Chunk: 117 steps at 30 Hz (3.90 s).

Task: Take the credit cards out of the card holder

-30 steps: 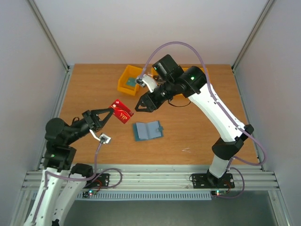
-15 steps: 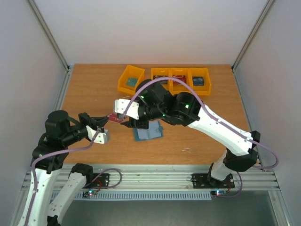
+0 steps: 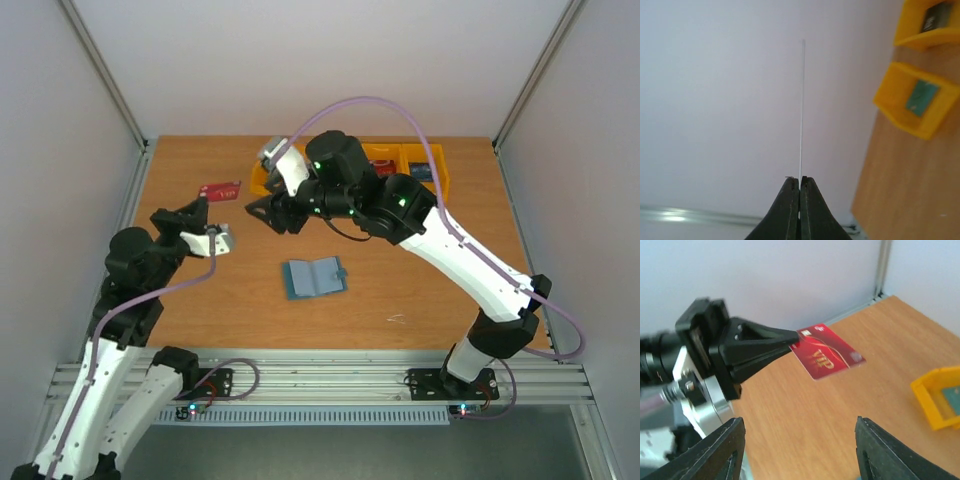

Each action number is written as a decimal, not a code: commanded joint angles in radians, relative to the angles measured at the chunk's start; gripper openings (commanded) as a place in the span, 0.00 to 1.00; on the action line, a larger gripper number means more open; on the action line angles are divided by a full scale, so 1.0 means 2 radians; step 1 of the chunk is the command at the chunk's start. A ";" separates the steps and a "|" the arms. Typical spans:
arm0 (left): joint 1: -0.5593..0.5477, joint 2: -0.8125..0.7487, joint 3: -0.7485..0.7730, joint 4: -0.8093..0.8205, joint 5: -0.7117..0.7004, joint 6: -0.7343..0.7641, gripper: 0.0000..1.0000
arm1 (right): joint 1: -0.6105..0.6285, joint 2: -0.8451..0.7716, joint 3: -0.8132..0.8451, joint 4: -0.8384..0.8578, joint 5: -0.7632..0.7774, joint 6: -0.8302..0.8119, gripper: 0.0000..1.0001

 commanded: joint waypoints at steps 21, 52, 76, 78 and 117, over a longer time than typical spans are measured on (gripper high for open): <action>-0.039 0.018 -0.063 0.288 -0.072 0.122 0.00 | -0.075 0.162 0.170 0.065 -0.177 0.418 0.22; 0.008 0.066 0.062 0.218 0.431 -0.983 0.73 | -0.139 0.073 0.186 -0.279 -0.433 -0.070 0.01; 0.024 0.081 0.082 0.126 0.270 -1.127 0.00 | -0.035 -0.071 -0.043 -0.020 0.037 -0.347 0.55; 0.030 0.088 0.084 0.146 0.275 -1.172 0.00 | -0.004 -0.128 -0.154 0.113 0.084 -0.477 0.59; 0.052 0.118 0.089 0.084 0.298 -1.206 0.32 | 0.014 -0.129 -0.360 0.539 0.174 -0.880 0.01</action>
